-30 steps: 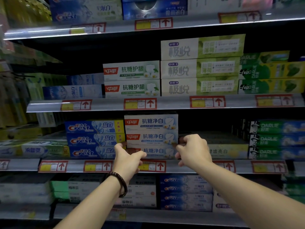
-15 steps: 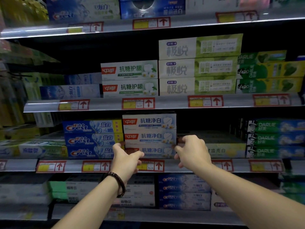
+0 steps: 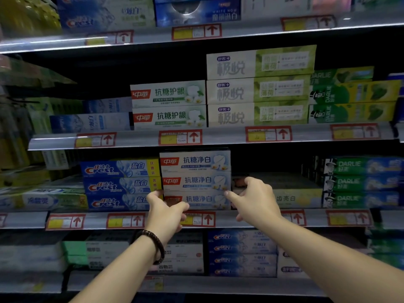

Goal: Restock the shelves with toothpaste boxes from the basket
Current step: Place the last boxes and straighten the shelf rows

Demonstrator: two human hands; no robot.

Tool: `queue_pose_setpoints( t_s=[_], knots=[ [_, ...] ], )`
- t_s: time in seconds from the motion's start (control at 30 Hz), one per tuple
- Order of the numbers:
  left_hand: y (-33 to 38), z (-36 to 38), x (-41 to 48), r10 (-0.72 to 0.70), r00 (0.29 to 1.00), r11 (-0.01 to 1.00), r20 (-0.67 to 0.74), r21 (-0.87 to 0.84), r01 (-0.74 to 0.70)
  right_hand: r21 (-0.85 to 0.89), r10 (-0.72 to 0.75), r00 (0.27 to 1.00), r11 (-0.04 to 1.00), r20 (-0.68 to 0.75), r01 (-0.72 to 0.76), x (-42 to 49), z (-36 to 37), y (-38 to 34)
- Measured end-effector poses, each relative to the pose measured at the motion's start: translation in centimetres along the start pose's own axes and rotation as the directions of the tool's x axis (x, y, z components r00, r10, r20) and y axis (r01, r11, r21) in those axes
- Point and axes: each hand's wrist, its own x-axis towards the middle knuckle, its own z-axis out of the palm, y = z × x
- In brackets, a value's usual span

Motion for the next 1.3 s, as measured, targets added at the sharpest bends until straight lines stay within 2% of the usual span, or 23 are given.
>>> queue_pose_setpoints(
  t_s=[0.23, 0.43, 0.63, 0.83, 1.3],
  knots=[
    [-0.2, 0.7, -0.4, -0.005, 1.0, 1.0, 0.017, -0.025, 0.005, 0.016, -0.039, 0.999, 0.999, -0.036, 0.039, -0.7, -0.1, 1.3],
    [-0.8, 1.6, -1.8, -0.015, 0.998, 0.999, 0.06, -0.027, 0.017, 0.089, -0.025, 1.0, 0.996, -0.003, 0.025, -3.3, -1.2, 3.1],
    [-1.3, 3.2, -4.0, -0.04, 0.992, 0.999, 0.118, -0.026, 0.044, 0.228, 0.125, 0.991, 0.964, 0.052, -0.134, -5.5, -3.7, 4.9],
    [-1.9, 5.3, -7.3, -0.12, 0.976, 0.99, 0.18, -0.053, 0.132, 0.253, 0.167, 0.982, 0.95, 0.089, -0.184, -8.5, -7.8, 7.0],
    [-2.4, 8.0, -15.1, -0.19, 0.948, 0.978, 0.256, -0.033, 0.205, 0.293, 0.284, 0.958, 0.913, 0.048, -0.286, -15.0, -15.0, 10.5]
  ],
)
